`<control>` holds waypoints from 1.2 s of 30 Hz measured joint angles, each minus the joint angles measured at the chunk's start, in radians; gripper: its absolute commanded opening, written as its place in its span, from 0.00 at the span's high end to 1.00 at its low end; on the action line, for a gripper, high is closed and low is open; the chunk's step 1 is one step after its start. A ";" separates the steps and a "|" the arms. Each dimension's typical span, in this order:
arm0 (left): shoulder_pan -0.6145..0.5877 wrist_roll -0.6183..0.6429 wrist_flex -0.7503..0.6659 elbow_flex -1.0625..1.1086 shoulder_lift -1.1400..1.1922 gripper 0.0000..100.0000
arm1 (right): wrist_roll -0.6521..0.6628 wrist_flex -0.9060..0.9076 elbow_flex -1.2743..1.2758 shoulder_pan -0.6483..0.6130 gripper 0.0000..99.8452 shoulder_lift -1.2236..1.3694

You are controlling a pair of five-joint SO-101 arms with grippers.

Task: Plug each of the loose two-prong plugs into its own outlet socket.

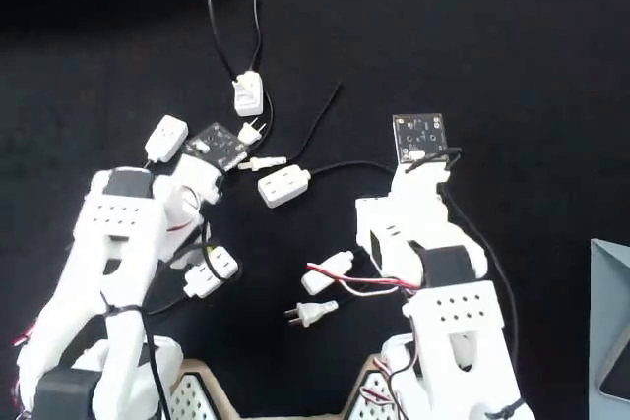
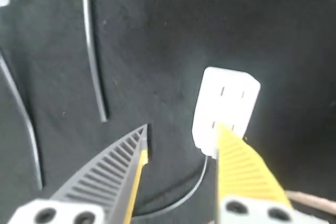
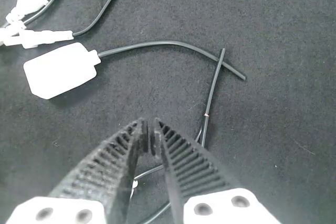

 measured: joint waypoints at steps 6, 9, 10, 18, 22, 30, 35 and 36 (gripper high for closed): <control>0.029 0.000 0.063 -0.025 0.006 0.80 | 0.000 0.000 0.000 0.000 0.98 0.000; 0.095 0.000 0.061 0.014 0.006 0.80 | 0.000 0.000 0.000 0.000 0.98 0.000; 0.121 0.000 0.061 0.034 0.006 0.80 | 0.000 0.000 0.000 0.000 0.98 0.000; 0.166 0.000 -0.212 0.247 0.000 0.73 | 0.000 0.000 0.000 0.000 0.98 0.000; 0.127 0.000 -0.313 0.284 0.011 0.75 | 0.000 0.000 0.000 0.000 0.98 0.000; 0.083 0.000 -0.334 0.296 0.012 0.76 | 0.000 0.000 0.000 0.000 0.98 0.000; 0.080 0.000 -0.327 0.296 0.012 0.77 | 0.000 0.000 0.000 0.000 0.98 0.000; 0.080 0.000 -0.322 0.296 0.012 0.77 | 0.000 0.000 0.000 0.000 0.98 0.000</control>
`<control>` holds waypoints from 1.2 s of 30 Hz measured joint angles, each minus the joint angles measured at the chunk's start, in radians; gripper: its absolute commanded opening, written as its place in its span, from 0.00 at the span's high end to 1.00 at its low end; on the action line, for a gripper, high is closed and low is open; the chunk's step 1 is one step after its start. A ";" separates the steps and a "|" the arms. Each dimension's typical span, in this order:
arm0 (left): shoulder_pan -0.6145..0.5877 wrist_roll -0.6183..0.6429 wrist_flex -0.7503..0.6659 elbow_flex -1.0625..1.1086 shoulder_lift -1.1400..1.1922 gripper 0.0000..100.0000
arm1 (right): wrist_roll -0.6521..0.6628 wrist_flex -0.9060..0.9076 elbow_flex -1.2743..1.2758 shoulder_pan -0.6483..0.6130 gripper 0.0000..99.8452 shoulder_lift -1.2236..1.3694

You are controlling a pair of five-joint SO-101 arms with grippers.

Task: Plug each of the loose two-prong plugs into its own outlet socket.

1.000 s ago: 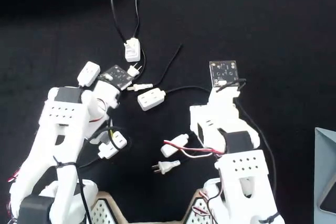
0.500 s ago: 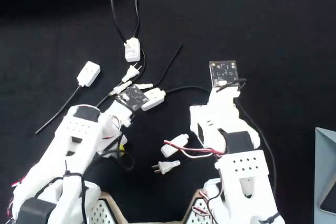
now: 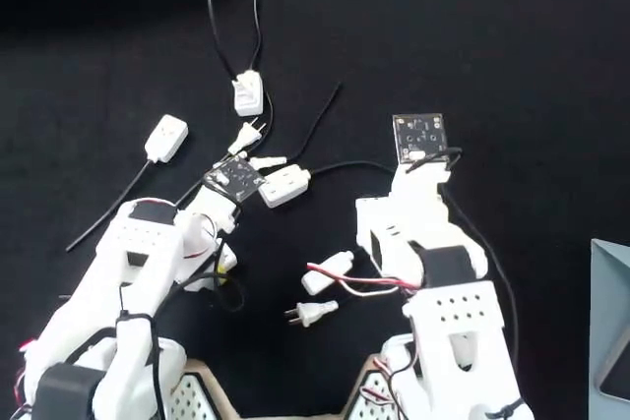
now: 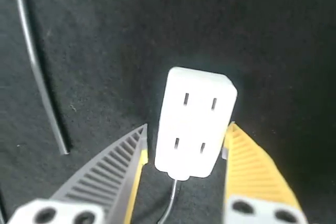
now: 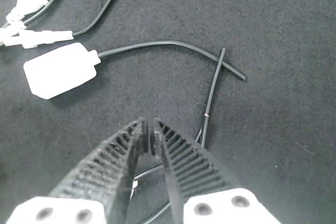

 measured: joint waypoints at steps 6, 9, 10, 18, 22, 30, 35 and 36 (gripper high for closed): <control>-0.003 0.000 -0.015 -0.002 0.000 0.77 | 0.000 0.000 0.000 0.000 0.98 0.000; -0.006 0.043 -0.038 -0.002 0.000 0.76 | 0.000 0.000 0.000 0.000 0.98 0.000; -0.006 0.064 -0.038 -0.002 0.000 0.76 | 0.000 0.000 0.000 0.000 0.98 0.000; -0.009 0.091 0.118 -0.100 -0.034 0.76 | 0.000 0.000 0.000 0.000 0.98 0.000; -0.009 0.091 0.226 -0.161 -0.112 0.76 | 0.000 0.000 0.000 0.000 0.98 0.000; -0.213 0.161 0.296 -0.173 -0.370 0.76 | 0.000 0.051 -0.121 -0.037 0.97 0.037; -0.419 0.244 0.239 -0.044 -0.502 0.76 | -0.049 0.117 -0.327 -0.149 0.97 0.238; -0.451 0.258 0.221 -0.008 -0.523 0.76 | -0.066 0.117 -0.364 -0.169 0.97 0.287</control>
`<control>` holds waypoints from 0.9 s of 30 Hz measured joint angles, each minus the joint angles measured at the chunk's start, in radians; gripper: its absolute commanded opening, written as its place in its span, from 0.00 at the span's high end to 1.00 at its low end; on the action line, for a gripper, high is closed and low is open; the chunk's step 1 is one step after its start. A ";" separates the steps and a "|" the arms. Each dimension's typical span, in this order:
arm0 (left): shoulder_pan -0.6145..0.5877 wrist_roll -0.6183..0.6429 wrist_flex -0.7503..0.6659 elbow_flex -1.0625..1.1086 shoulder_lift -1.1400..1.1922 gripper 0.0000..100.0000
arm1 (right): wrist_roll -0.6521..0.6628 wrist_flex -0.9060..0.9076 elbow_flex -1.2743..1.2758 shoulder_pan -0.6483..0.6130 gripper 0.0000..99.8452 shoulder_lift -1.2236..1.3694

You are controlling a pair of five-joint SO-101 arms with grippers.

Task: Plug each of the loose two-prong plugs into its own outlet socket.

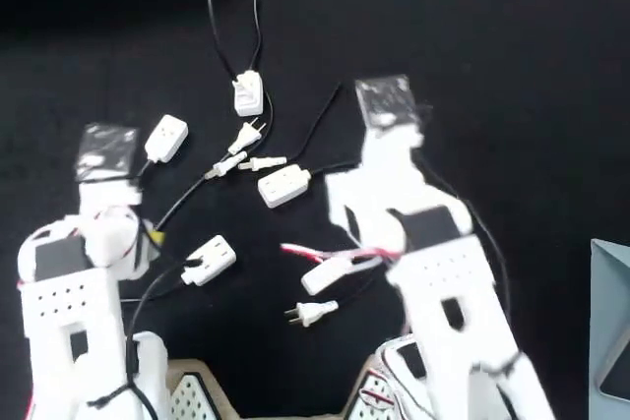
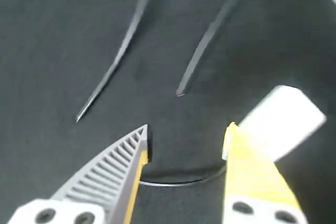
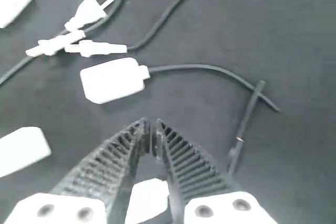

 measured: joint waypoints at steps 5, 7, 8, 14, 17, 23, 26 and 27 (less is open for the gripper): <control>-0.110 0.058 -0.132 0.178 -0.089 0.76 | -0.104 0.000 -0.184 -0.100 0.97 0.270; -0.126 0.083 -0.183 0.241 -0.115 0.76 | -0.141 -0.002 -0.255 -0.126 0.97 0.373; -0.127 0.092 -0.203 0.270 -0.127 0.76 | -0.161 -0.002 -0.290 -0.140 0.97 0.427; -0.133 0.101 -0.232 0.316 -0.180 0.76 | -0.281 -0.002 -0.529 -0.192 0.97 0.740; -0.133 0.101 -0.232 0.331 -0.187 0.76 | -0.353 -0.002 -0.660 -0.198 0.92 0.893; -0.133 0.101 -0.232 0.339 -0.193 0.76 | -0.483 0.041 -0.896 -0.199 0.82 1.140; -0.138 0.101 -0.232 0.339 -0.193 0.76 | -0.542 0.075 -1.003 -0.210 0.83 1.221; -0.140 0.101 -0.232 0.339 -0.193 0.76 | -0.563 0.080 -1.036 -0.213 0.83 1.247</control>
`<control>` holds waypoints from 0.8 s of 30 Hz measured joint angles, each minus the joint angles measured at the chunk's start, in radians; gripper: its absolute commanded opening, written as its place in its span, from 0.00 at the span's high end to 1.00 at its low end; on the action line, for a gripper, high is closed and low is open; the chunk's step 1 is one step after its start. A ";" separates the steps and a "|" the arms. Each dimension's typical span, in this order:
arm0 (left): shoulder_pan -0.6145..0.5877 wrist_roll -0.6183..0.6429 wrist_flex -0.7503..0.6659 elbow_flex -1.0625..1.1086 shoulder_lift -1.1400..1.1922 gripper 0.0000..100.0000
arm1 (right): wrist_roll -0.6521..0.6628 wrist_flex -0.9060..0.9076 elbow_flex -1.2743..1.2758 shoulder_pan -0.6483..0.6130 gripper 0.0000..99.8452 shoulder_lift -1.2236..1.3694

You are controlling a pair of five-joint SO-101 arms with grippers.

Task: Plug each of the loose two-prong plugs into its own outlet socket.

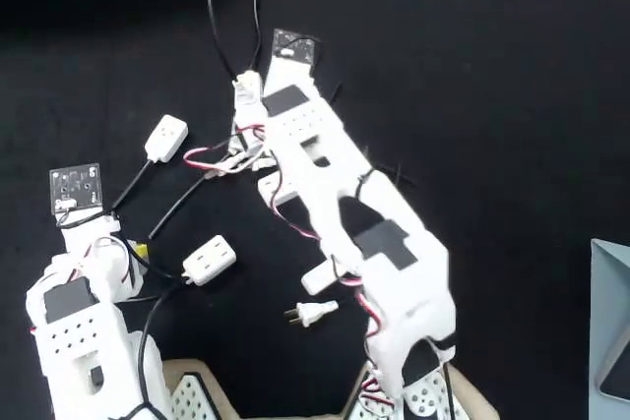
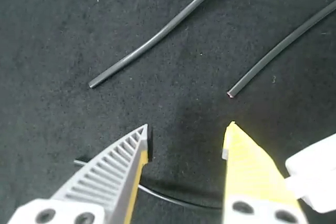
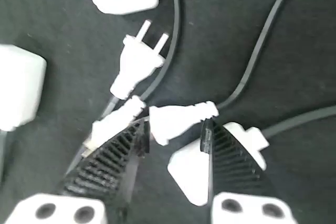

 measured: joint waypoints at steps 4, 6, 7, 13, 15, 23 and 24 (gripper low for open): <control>0.000 0.000 0.000 0.000 0.000 0.76 | -0.071 0.005 -0.094 -0.003 0.83 0.091; 0.000 0.000 0.000 0.000 0.000 0.76 | -0.098 0.006 -0.127 -0.003 0.83 0.129; 0.000 0.000 0.000 0.000 0.000 0.76 | -0.110 0.006 -0.140 -0.003 0.83 0.147; 0.000 0.000 0.000 0.000 0.000 0.76 | -0.149 0.017 -0.175 -0.003 0.83 0.196; 0.000 0.000 0.000 0.000 0.000 0.76 | -0.152 0.044 -0.183 -0.003 0.83 0.196; 0.000 0.000 0.000 0.011 0.000 0.76 | -0.141 0.193 -0.187 -0.003 0.83 0.199; 0.000 0.000 0.000 0.015 0.000 0.76 | -0.124 0.213 -0.187 -0.003 0.83 0.201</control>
